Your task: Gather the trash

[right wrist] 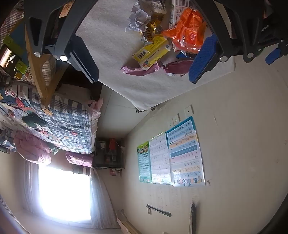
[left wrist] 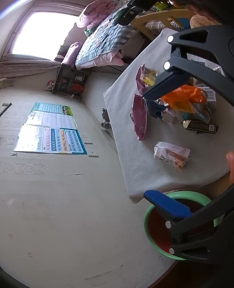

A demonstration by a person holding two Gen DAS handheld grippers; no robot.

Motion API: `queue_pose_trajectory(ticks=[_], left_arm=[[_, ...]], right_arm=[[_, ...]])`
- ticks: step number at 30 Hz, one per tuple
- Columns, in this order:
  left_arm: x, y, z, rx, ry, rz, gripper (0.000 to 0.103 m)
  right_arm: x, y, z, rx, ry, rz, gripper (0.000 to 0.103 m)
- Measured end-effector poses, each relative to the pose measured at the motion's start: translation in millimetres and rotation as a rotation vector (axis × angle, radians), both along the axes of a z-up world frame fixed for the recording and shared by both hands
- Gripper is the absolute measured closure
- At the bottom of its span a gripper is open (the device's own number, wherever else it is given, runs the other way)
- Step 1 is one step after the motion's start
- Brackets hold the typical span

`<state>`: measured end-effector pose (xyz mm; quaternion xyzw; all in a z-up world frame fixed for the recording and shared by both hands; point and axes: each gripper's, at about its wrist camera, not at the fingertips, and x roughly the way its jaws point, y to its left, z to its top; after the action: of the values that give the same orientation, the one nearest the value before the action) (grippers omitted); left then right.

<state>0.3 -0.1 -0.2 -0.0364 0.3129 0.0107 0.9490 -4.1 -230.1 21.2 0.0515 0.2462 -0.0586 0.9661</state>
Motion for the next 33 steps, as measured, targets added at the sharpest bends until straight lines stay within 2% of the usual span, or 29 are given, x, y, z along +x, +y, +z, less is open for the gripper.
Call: queue_pose_trajectory(ticks=[13, 33], left_arm=[[2.2, -1.2, -4.0, 0.028, -0.004, 0.005, 0.006], [5.5, 2.5, -6.3, 0.047, 0.004, 0.006, 0.006]], right_arm=[[1.1, 3.5, 4.5, 0.002, 0.016, -0.005, 0.007], [4.3, 7.3, -12.9, -0.025, 0.028, -0.002, 0.007]])
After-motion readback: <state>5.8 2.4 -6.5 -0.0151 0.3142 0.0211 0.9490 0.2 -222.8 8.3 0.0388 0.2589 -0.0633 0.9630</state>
